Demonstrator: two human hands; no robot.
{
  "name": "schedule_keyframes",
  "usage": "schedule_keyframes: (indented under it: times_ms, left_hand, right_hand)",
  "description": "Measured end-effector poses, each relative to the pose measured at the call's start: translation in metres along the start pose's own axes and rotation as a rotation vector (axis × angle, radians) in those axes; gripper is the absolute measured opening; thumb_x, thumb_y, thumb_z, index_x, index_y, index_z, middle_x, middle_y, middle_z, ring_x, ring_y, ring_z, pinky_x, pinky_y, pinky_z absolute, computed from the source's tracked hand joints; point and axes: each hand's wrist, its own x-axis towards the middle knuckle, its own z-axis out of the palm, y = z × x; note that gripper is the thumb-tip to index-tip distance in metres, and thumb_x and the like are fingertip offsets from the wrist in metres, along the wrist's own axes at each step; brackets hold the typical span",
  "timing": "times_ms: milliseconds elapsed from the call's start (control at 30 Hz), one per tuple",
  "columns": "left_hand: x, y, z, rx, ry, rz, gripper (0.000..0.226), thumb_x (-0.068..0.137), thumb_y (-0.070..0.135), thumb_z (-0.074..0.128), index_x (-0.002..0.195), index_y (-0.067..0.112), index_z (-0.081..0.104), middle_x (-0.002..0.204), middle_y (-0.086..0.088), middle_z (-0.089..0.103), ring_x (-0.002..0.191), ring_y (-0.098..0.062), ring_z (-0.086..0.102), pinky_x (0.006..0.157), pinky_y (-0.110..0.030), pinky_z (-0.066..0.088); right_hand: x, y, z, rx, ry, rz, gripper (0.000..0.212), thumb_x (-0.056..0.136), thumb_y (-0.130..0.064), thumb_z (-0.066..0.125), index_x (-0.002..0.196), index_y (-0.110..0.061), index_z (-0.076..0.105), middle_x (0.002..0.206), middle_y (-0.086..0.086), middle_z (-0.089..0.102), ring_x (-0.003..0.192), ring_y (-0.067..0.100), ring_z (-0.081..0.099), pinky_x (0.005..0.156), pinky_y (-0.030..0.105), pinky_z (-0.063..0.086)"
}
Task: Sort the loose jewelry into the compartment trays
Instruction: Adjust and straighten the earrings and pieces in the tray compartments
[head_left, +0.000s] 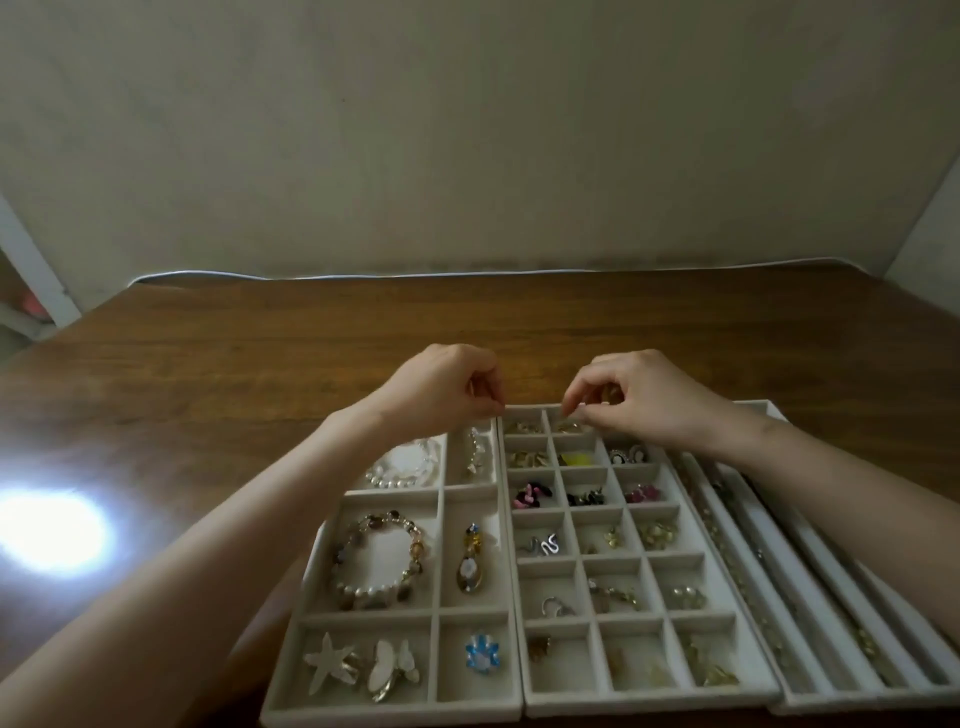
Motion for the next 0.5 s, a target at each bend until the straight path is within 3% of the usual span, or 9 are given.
schedule_keyframes:
  times_ms: [100,333,500]
  left_hand:
    - [0.016,-0.003,0.006,0.045,-0.084,-0.005,0.007,0.08,0.023,0.07,0.08,0.024,0.063,0.079,0.013,0.058,0.072,-0.002,0.053,0.067,-0.018,0.046]
    - [0.032,-0.003,0.005,0.097,-0.242,0.031,0.007,0.081,0.025,0.068,0.088,0.027,0.071,0.093,0.01,0.063,0.083,-0.007,0.057,0.079,-0.027,0.049]
    - [0.029,-0.005,-0.009,0.109,-0.284,0.058,0.01,0.084,0.03,0.065,0.091,0.033,0.07,0.093,0.017,0.06,0.081,0.002,0.054,0.076,-0.018,0.047]
  right_hand:
    - [0.017,0.0,0.005,-0.029,-0.049,-0.037,0.005,0.086,-0.024,0.066,0.089,-0.026,0.07,0.082,-0.015,0.055,0.073,-0.001,0.052,0.065,0.015,0.038]
    - [0.045,-0.009,0.01,-0.145,-0.193,-0.125,0.008,0.081,-0.042,0.068,0.08,-0.037,0.062,0.076,-0.018,0.05,0.071,0.001,0.047,0.061,0.019,0.033]
    - [0.049,-0.012,0.003,-0.145,-0.177,-0.167,0.015,0.081,-0.04,0.069,0.074,-0.037,0.055,0.077,-0.013,0.052,0.071,0.003,0.048,0.06,0.021,0.035]
